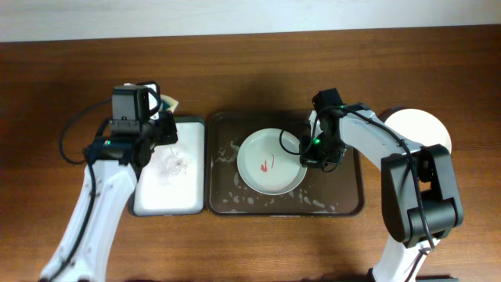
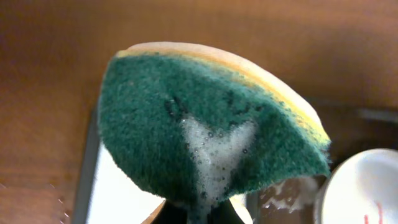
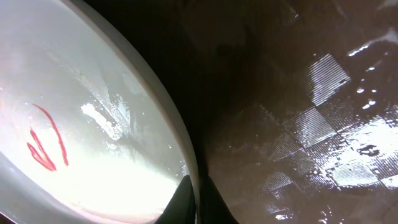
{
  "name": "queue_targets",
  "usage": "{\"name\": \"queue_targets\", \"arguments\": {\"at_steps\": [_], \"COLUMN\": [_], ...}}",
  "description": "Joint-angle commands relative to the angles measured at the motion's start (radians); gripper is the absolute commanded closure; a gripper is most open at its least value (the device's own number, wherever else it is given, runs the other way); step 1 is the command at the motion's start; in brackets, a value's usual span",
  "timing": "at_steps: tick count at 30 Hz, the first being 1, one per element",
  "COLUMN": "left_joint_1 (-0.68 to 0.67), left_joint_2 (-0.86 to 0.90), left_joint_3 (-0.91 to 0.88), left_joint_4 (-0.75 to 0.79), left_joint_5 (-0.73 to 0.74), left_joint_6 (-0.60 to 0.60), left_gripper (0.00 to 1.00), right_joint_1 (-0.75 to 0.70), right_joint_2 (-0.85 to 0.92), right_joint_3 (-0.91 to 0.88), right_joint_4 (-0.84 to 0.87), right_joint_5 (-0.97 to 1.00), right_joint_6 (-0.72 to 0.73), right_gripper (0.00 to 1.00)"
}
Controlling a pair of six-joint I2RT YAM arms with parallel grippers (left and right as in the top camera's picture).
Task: Clean dirty plates on tray and stack at the side
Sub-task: 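Scrub the red-marked plate with the sponge in the left gripper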
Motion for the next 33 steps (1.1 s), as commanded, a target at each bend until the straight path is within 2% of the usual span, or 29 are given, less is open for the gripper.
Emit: {"name": "queue_targets", "arguments": {"at_steps": [1,3,11,13,16,20,22,26,29,33], "left_joint_1": [-0.045,-0.066,-0.076,-0.076,-0.085,-0.12,-0.143,-0.237,-0.333,-0.44], "left_joint_2": [-0.109,-0.122,-0.121,-0.116,-0.055,0.15,0.193,0.193,0.203,0.29], "left_joint_3": [0.014,0.014,0.014,0.014,0.014,0.014,0.014,0.027,0.027,0.027], "left_joint_4": [0.006,0.006,-0.006,-0.023,-0.062,-0.117,-0.113,-0.024,0.064,0.183], "left_joint_5": [-0.117,-0.157,-0.152,-0.142,-0.014,0.004,0.024,0.198,0.205,0.235], "left_joint_6": [0.048,0.048,0.047,0.002,-0.018,-0.125,-0.124,-0.111,-0.203,-0.393], "left_gripper": [1.0,1.0,1.0,1.0,1.0,1.0,1.0,1.0,1.0,1.0], "right_joint_1": [0.006,0.006,0.006,0.006,0.006,0.006,0.006,0.006,0.006,0.006], "right_joint_2": [0.014,0.013,0.013,0.013,0.013,0.013,0.013,0.013,0.014,0.014], "right_joint_3": [-0.024,-0.024,-0.024,-0.024,-0.024,-0.024,-0.024,-0.024,-0.024,-0.024], "right_joint_4": [0.0,0.0,0.001,0.001,0.001,0.0,-0.001,0.0,0.0,-0.001], "right_joint_5": [0.029,0.029,0.029,0.029,0.029,0.029,0.029,0.029,0.029,0.029], "right_joint_6": [0.008,0.008,0.008,0.008,0.008,0.007,0.007,0.008,0.007,0.007], "right_gripper": [0.96,0.96,0.96,0.96,0.96,0.96,0.96,0.96,0.96,0.96]}}
